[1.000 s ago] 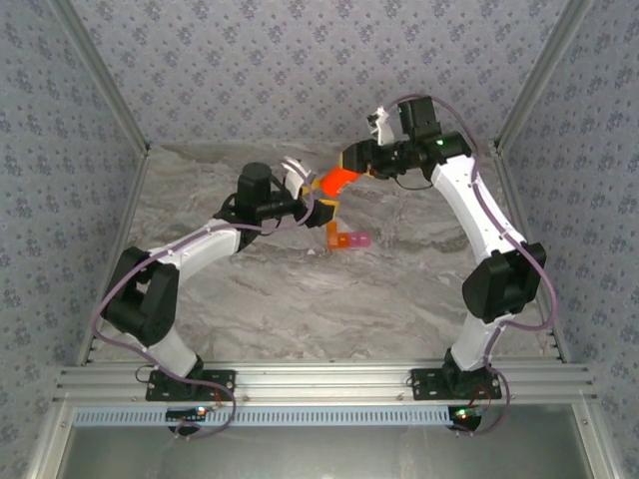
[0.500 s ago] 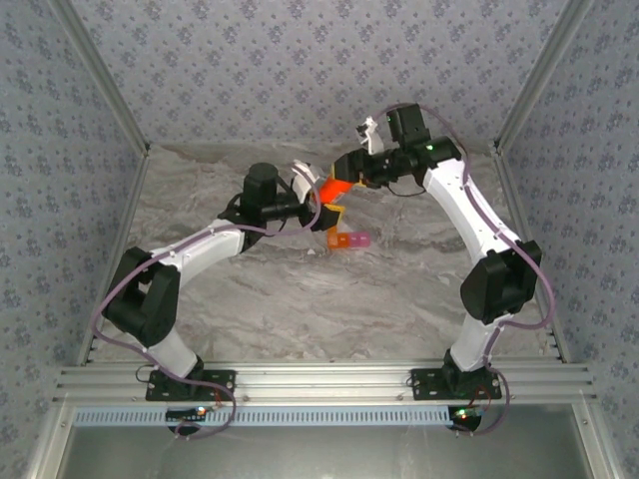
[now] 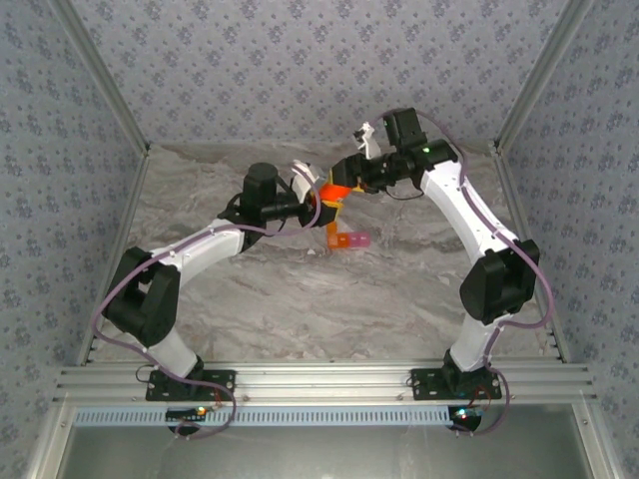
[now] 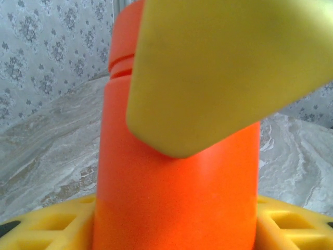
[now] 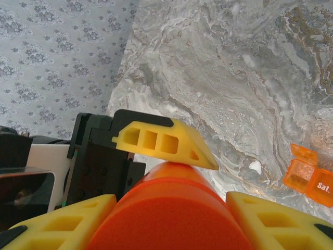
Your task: Sort the pills into containers
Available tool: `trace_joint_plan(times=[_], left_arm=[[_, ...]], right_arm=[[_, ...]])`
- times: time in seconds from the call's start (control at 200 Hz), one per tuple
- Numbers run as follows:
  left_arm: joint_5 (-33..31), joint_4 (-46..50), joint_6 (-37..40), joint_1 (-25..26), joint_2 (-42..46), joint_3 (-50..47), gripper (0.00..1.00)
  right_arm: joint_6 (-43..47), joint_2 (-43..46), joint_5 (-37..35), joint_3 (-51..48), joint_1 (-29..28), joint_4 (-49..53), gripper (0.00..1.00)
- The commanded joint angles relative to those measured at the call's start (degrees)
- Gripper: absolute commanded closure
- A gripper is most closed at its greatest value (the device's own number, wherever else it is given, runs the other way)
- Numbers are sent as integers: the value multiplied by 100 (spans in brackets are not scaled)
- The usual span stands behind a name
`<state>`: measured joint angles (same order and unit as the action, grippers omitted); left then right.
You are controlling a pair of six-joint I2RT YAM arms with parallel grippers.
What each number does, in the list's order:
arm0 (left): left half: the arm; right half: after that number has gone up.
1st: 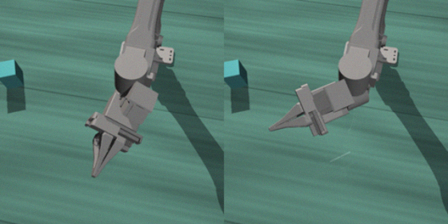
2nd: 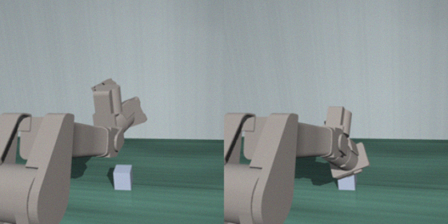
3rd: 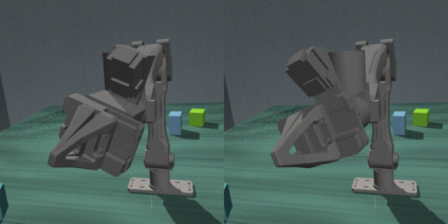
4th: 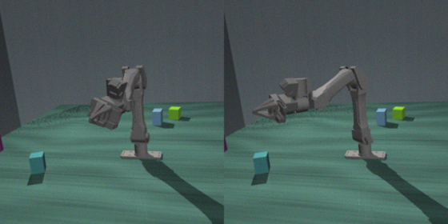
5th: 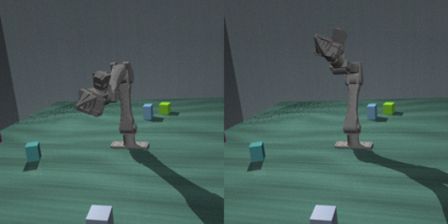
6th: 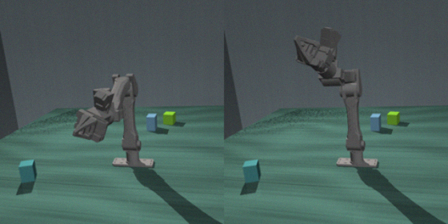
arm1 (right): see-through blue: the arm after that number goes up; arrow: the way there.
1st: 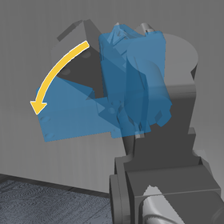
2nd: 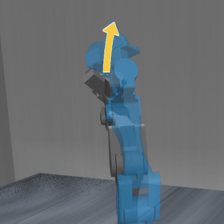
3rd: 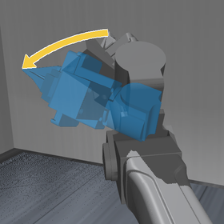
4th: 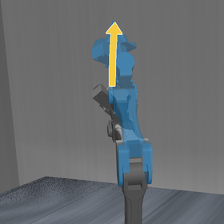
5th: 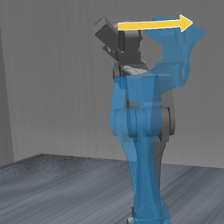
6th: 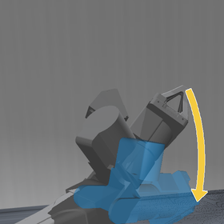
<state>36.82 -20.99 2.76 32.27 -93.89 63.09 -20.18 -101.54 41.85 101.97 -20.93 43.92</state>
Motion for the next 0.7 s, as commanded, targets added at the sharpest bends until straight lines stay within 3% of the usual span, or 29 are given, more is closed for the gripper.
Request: trace_joint_plan(times=[0.0, 0.075, 0.165, 0.305, 0.46, 0.695], left_arm=[[363, -85, 9, 82, 11, 124, 48], [353, -75, -16, 85, 0, 129, 48], [305, -58, -70, 86, -15, 142, 30], [208, 2, -59, 86, -34, 131, 24], [226, 26, -35, 78, -63, 129, 27], [278, 58, -32, 86, -111, 151, 44]], right_arm=[[-71, 120, 79, -20, -23, -239, 51], [-89, 117, 83, -28, -17, -234, 51], [-145, 115, 102, -56, -11, -308, 52], [-186, 116, 122, -55, 1, -348, 52], [-183, 99, 131, -64, -4, -354, 52], [-187, 124, 139, -106, 13, -349, 52]])
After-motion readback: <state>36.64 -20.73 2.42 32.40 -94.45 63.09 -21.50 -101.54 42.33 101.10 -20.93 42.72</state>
